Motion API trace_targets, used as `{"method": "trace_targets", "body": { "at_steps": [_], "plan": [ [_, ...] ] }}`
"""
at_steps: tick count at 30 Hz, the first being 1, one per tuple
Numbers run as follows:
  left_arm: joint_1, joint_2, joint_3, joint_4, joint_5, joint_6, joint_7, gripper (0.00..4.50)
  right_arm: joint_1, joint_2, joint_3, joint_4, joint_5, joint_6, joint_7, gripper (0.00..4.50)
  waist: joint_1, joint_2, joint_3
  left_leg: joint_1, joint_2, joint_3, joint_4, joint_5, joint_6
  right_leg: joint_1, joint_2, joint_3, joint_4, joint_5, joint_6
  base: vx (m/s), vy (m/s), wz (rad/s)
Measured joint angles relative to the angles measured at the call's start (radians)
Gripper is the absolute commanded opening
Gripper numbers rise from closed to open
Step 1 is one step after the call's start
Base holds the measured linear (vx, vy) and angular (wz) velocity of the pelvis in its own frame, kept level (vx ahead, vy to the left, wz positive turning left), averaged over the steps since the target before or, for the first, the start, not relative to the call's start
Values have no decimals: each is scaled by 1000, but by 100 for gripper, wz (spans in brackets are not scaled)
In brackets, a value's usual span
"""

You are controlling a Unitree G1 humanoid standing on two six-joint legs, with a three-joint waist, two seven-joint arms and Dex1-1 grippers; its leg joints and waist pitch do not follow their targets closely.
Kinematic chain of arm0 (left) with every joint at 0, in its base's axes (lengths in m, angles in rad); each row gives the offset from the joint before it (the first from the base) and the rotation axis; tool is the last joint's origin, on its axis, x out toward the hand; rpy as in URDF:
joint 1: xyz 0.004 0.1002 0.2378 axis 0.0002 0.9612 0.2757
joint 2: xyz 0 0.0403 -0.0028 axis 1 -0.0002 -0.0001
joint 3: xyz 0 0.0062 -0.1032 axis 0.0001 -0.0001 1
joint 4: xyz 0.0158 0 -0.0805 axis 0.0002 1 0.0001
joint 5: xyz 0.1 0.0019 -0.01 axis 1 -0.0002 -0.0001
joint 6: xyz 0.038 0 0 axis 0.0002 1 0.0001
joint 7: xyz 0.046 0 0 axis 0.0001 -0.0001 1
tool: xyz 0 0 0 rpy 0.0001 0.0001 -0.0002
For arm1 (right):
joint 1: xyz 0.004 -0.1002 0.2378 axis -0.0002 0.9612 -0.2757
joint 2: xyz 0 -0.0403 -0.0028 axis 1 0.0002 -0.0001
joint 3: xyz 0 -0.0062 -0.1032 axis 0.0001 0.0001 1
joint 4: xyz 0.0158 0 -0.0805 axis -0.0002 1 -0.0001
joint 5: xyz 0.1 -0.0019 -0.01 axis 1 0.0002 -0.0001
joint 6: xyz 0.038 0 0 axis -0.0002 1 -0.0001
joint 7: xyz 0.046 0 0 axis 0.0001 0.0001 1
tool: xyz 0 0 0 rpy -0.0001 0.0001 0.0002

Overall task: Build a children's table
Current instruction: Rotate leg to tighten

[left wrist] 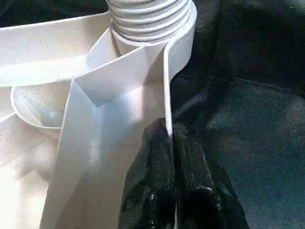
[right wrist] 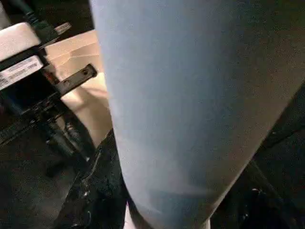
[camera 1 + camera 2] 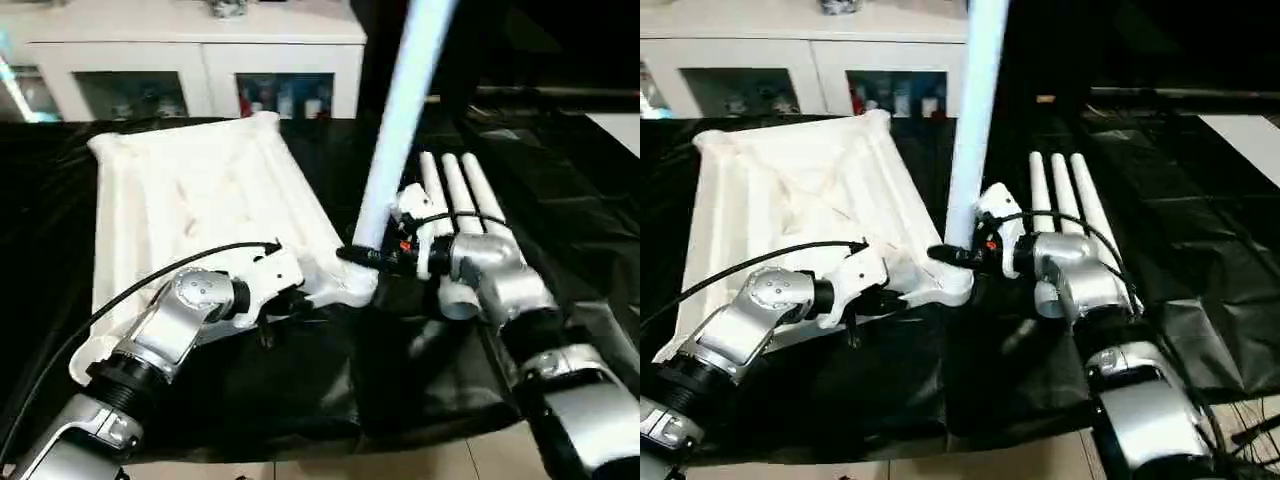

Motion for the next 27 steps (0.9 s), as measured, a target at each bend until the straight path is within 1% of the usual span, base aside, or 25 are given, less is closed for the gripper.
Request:
{"method": "trace_targets", "body": {
  "at_steps": [4,9,19,27],
  "plan": [
    [7,6,-6,-9,0,1,-2,0,-13,-4,7,14,-1,7,28,184,8,-1,-1,0,0,0,2,-2,-2,0,0,0,2,0,0,0,0,0],
    [9,10,-6,-10,3,4,2,0,-30,13,9,57,-8,-13,5,184,4,-2,-2,3,0,0,5,-3,-5,0,0,2,7,0,0,0,0,0],
    [10,21,-8,-9,17,19,-1,0,-22,46,9,92,-20,-42,-40,184,-17,-10,-7,10,0,1,4,-3,-6,5,0,4,8,0,0,0,0,0],
    [10,36,-8,-7,21,31,-13,0,-30,77,8,122,-22,-50,-82,184,-27,-11,-7,16,0,2,1,-3,-6,9,0,4,7,0,0,0,0,0]
  ]
}}
